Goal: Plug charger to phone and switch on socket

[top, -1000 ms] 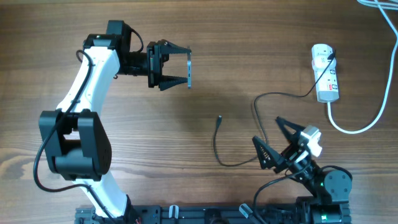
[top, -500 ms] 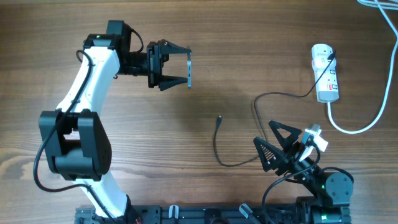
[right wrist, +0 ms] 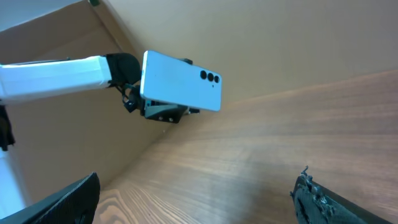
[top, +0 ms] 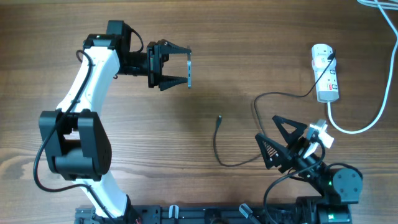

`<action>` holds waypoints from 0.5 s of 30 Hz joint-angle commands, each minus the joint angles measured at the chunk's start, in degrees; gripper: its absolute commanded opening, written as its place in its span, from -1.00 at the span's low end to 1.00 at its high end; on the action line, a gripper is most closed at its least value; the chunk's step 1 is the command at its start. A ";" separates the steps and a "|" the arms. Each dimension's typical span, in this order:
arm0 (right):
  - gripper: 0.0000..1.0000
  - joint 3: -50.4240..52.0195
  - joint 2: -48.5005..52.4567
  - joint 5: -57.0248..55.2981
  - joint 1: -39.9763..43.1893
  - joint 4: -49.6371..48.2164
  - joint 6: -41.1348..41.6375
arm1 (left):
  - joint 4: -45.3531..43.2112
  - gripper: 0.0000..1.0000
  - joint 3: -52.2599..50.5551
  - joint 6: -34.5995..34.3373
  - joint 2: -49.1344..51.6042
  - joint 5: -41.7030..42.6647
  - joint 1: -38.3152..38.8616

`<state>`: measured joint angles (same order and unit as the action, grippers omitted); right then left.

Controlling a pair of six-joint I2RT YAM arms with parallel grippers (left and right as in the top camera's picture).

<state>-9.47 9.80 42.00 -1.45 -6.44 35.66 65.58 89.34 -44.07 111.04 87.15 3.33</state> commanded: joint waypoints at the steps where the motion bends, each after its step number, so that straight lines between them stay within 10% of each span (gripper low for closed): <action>1: 0.99 -5.73 3.98 -0.33 0.15 -0.37 -2.69 | 0.04 0.43 0.02 -0.11 -1.99 3.19 0.09; 11: 0.99 -15.78 16.87 7.76 0.15 -0.33 -3.41 | 0.04 0.43 0.02 -0.09 -1.99 3.19 0.09; 15: 1.00 -15.80 19.58 8.04 0.15 -3.48 13.97 | 0.02 0.43 0.02 -0.09 -1.99 3.19 0.09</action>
<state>-23.77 27.29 47.79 -1.45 -8.23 34.72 65.58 89.34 -44.07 111.04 87.15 3.38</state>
